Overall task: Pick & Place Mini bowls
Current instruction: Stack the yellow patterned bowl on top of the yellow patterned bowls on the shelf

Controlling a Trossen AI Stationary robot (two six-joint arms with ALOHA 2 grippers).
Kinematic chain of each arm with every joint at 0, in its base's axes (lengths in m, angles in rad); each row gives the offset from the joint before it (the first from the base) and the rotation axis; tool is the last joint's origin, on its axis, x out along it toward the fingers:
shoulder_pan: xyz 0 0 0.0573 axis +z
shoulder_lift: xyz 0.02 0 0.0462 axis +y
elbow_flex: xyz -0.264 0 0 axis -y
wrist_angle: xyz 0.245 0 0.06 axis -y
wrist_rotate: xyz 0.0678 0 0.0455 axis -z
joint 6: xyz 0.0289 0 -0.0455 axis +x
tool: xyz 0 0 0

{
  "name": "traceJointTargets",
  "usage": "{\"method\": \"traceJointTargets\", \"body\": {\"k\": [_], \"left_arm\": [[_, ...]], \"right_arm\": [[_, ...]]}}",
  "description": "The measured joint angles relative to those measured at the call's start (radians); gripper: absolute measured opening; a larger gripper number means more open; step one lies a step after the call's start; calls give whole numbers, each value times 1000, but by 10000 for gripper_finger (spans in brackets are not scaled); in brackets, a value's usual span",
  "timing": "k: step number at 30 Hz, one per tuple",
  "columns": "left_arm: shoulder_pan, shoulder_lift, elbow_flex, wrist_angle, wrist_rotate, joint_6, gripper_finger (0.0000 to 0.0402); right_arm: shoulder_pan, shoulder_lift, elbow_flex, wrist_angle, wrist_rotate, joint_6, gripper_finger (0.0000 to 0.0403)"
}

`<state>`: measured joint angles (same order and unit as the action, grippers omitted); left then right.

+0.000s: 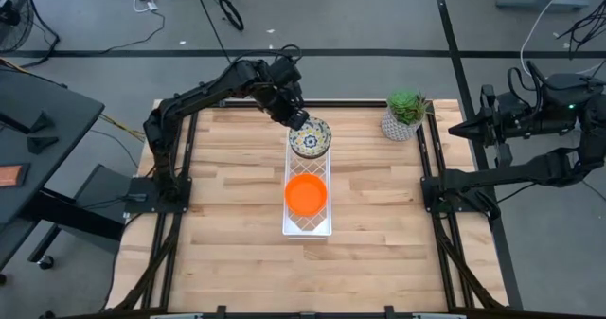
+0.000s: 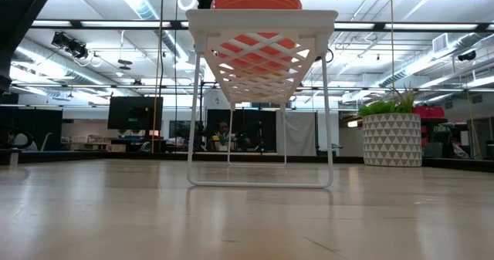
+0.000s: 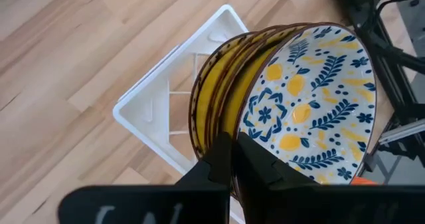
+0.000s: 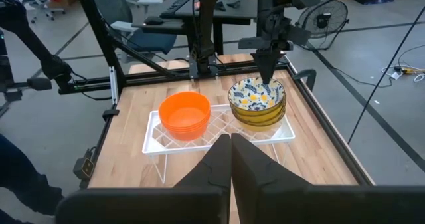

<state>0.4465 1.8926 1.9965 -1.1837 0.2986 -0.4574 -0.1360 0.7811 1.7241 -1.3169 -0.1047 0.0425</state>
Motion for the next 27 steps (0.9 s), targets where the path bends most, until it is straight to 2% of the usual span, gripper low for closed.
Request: {"method": "traceJointTargets", "body": {"k": [16, 27], "left_arm": [[-1, 7, 0, 7, -22, 40, 29], [-1, 6, 0, 7, 1, 57, 127]], "right_arm": [[0, 0, 0, 0, 0, 0, 11], [0, 0, 0, 0, 0, 0, 11]]}}
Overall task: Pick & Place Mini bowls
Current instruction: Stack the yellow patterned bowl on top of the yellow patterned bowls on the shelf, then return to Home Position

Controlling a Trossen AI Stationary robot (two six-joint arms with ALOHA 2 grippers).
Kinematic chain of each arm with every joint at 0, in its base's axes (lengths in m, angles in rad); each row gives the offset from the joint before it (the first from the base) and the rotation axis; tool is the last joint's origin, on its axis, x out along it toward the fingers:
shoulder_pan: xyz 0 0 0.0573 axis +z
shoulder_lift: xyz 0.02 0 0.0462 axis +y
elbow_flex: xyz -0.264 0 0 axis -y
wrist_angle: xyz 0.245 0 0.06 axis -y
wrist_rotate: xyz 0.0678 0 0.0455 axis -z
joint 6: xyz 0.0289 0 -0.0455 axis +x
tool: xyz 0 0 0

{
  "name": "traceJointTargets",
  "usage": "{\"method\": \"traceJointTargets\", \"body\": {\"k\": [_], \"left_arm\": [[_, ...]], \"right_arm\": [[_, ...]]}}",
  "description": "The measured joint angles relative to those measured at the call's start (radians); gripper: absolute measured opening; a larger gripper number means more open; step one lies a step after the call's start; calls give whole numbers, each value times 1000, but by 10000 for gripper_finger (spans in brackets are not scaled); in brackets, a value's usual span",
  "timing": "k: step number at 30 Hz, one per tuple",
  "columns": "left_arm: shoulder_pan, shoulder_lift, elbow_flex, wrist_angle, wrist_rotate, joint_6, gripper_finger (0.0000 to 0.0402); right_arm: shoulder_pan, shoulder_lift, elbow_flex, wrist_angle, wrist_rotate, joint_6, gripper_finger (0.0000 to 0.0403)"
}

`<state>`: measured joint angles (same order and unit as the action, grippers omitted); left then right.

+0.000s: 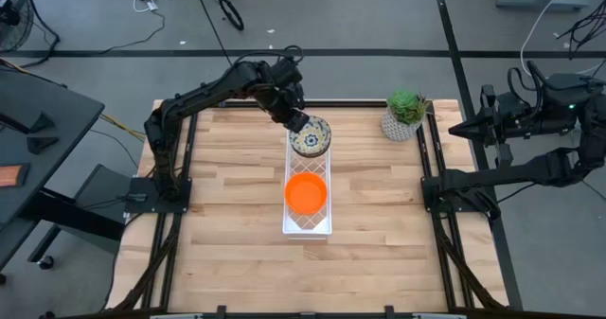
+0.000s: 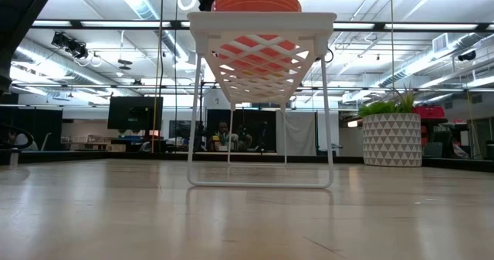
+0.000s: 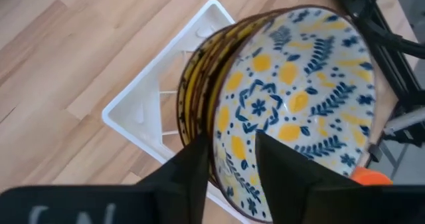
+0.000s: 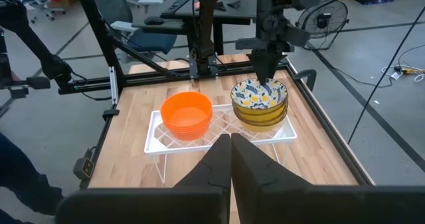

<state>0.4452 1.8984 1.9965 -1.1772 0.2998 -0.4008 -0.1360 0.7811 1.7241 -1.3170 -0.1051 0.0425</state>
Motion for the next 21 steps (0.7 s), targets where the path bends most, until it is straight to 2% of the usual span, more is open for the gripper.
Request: {"method": "traceJointTargets", "body": {"k": [8, 21], "left_arm": [[3, -20, 0, -2, 37, 21, 161], [11, -63, 0, -10, 44, 57, 161]], "right_arm": [[0, 0, 0, 0, 0, 0, 11], [0, 0, 0, 0, 0, 0, 11]]}}
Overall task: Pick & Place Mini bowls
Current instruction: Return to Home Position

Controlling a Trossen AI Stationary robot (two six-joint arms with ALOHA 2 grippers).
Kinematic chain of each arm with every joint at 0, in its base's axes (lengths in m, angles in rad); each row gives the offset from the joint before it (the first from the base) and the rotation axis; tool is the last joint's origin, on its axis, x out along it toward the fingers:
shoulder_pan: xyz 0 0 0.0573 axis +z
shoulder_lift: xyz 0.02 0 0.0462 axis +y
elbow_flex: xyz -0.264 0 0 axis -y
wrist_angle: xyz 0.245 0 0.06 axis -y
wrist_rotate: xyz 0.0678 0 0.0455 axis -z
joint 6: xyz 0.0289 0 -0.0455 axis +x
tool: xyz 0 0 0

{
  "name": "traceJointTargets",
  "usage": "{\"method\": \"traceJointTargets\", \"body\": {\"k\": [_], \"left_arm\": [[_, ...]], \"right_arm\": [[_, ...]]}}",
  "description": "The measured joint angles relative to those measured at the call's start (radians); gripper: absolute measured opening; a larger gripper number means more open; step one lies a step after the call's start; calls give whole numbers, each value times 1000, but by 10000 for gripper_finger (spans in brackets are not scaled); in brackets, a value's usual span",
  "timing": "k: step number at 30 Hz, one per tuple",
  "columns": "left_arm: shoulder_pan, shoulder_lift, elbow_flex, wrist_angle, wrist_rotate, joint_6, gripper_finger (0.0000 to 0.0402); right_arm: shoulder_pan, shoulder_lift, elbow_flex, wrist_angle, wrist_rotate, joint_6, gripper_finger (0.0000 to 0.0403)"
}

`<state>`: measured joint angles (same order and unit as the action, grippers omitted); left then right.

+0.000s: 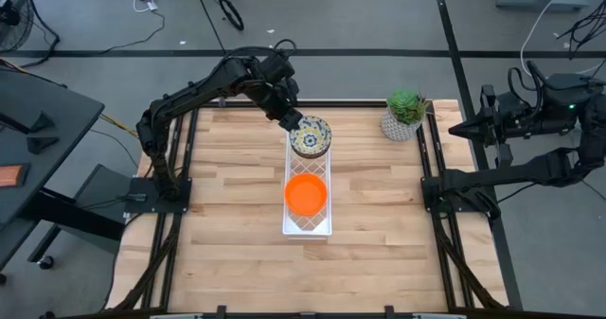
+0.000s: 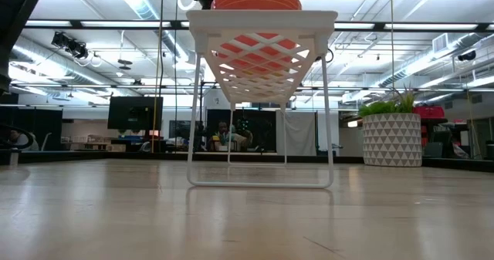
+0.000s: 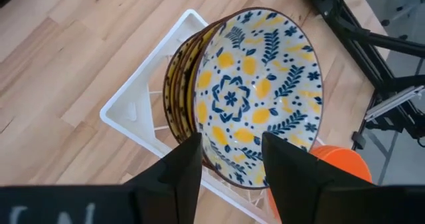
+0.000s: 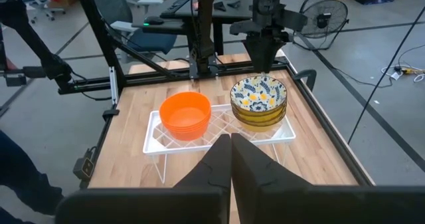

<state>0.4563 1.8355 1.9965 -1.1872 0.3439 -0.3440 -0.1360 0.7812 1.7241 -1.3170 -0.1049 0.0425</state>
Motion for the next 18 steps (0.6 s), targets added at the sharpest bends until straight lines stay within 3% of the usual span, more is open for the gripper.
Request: {"method": "traceJointTargets", "body": {"k": [13, 18], "left_arm": [[-23, -70, 0, -40, 9, 43, 159], [-73, -124, 0, -38, 3, 76, 139]], "right_arm": [[0, 0, 0, 0, 0, 0, 11], [0, 0, 0, 0, 0, 0, 11]]}}
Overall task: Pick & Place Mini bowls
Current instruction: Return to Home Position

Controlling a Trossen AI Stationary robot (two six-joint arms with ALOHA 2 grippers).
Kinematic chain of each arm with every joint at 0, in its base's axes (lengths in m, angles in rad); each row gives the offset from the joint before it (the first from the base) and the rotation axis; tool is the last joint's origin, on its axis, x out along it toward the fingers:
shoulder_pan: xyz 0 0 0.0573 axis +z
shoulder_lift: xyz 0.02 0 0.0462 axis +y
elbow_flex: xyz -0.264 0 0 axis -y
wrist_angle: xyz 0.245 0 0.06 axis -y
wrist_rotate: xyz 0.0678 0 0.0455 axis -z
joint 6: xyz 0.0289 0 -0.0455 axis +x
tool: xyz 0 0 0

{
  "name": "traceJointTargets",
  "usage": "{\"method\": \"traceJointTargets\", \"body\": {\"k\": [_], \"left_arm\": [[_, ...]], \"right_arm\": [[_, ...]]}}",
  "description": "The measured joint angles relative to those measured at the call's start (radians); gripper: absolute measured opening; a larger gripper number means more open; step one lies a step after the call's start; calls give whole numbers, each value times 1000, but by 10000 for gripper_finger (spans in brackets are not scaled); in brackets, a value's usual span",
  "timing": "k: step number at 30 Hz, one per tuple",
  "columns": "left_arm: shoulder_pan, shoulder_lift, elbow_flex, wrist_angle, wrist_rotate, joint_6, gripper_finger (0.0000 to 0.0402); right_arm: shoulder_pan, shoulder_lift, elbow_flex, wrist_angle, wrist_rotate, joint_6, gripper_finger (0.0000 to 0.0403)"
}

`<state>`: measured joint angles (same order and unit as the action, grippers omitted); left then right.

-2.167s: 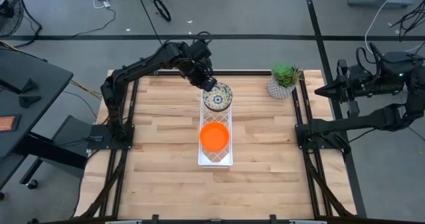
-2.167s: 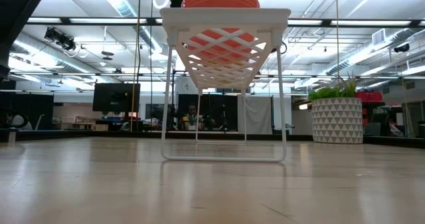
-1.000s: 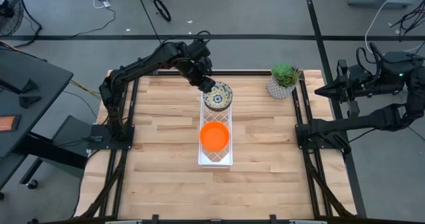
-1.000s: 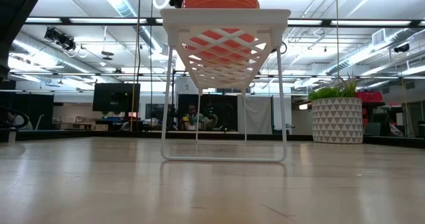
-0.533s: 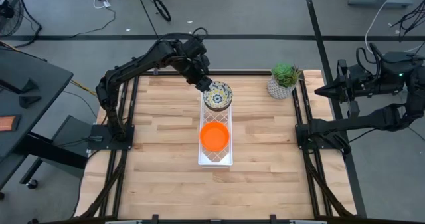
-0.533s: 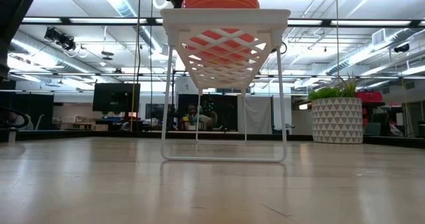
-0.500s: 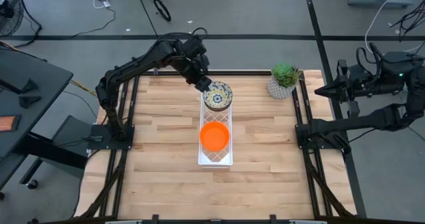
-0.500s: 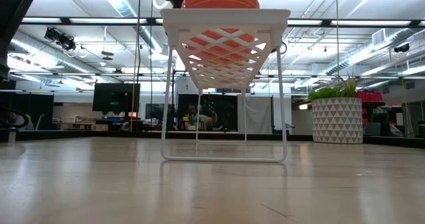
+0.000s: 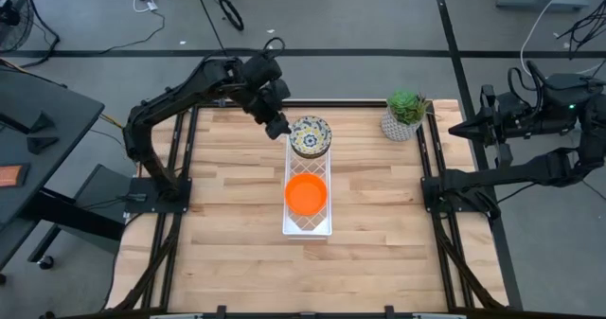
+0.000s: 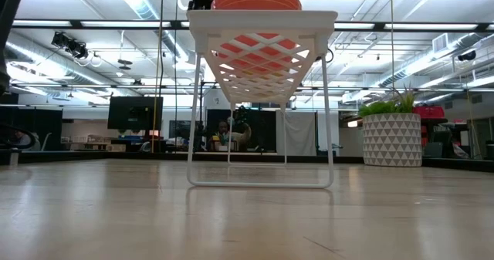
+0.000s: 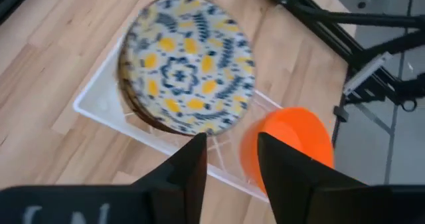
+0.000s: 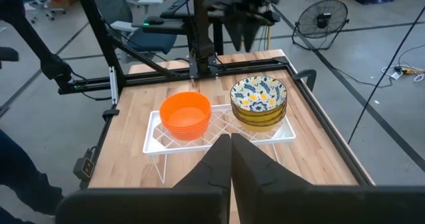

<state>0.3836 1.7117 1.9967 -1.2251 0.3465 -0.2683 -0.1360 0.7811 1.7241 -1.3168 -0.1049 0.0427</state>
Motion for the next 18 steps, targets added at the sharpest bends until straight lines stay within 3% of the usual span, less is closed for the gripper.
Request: {"method": "traceJointTargets", "body": {"k": [11, 18], "left_arm": [[-115, -109, 0, 5, -43, 91, 12], [-190, -156, 0, 19, -153, 134, 4]], "right_arm": [[0, 0, 0, 0, 0, 0, 11], [0, 0, 0, 0, 0, 0, 11]]}}
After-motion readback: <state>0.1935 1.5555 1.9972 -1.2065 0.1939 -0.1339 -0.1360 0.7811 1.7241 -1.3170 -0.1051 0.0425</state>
